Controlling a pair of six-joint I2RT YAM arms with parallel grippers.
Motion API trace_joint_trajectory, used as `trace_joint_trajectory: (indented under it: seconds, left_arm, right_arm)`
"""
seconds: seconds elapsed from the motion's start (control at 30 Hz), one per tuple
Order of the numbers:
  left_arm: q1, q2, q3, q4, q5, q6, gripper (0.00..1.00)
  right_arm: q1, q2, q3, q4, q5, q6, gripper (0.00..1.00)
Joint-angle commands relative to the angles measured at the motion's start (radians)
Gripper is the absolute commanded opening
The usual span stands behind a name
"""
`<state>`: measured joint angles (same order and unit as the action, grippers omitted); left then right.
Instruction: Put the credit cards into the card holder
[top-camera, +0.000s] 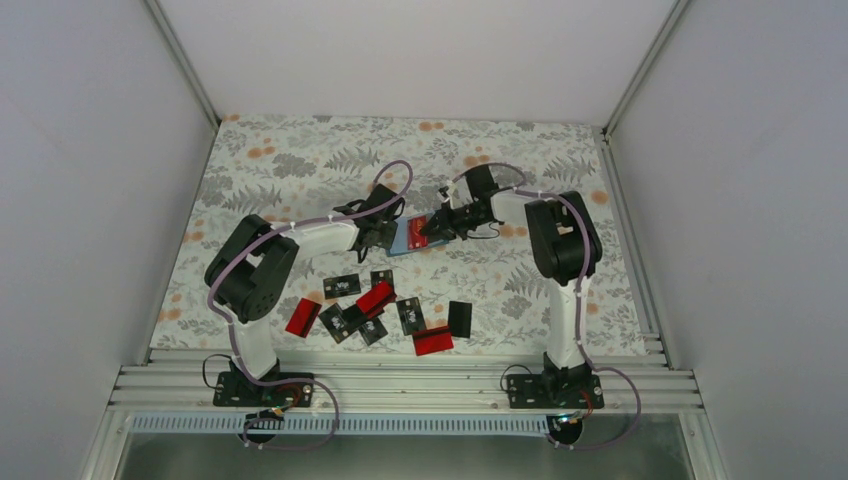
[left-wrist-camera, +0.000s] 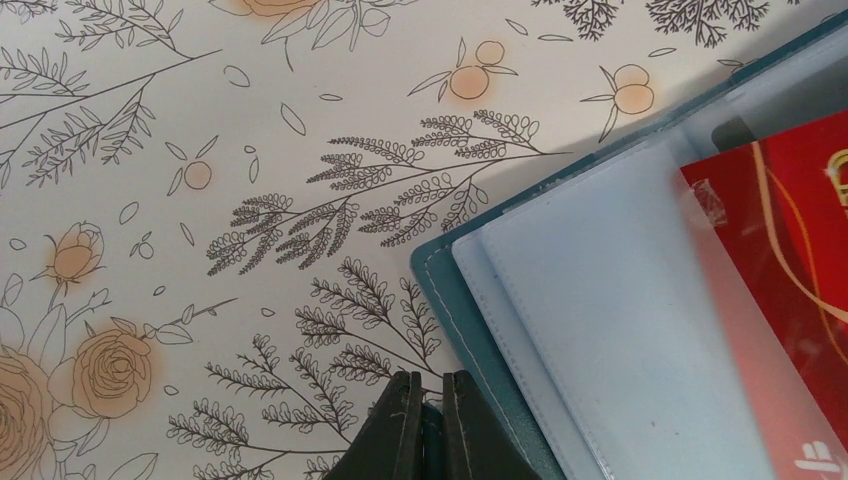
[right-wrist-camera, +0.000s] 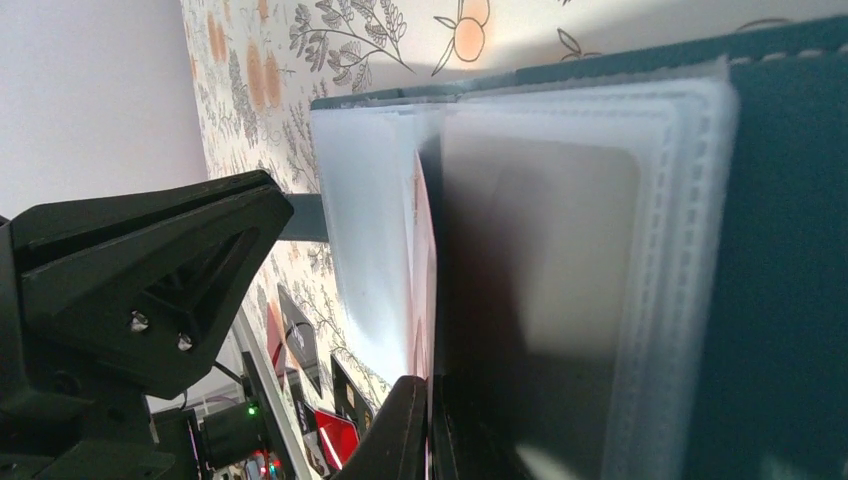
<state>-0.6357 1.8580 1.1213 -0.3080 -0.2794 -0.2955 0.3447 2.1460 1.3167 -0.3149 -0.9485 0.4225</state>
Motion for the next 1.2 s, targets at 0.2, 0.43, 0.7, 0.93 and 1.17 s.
trace_joint_trajectory:
  seconds: [0.2,0.43,0.7,0.93,1.17]
  left_arm:
    - [0.002,-0.001,0.004,0.041,0.016,0.032,0.02]
    - [0.002,0.002,-0.004,0.074,0.041,0.055,0.02]
    - [0.004,0.000,-0.011,0.087,0.053,0.064,0.02]
    - [0.003,0.000,-0.009,0.089,0.065,0.058,0.02]
    - [0.004,-0.002,-0.013,0.070,0.065,0.030,0.02]
  right_arm:
    - [0.017,0.063,0.097,-0.072,-0.052,-0.041,0.04]
    - [0.019,0.090,0.118,-0.082,-0.078,-0.056,0.04]
    - [0.027,0.108,0.127,-0.071,-0.118,-0.052,0.04]
    - [0.037,0.124,0.121,-0.037,-0.130,-0.019,0.04]
    - [0.058,0.121,0.087,0.033,-0.136,0.050,0.04]
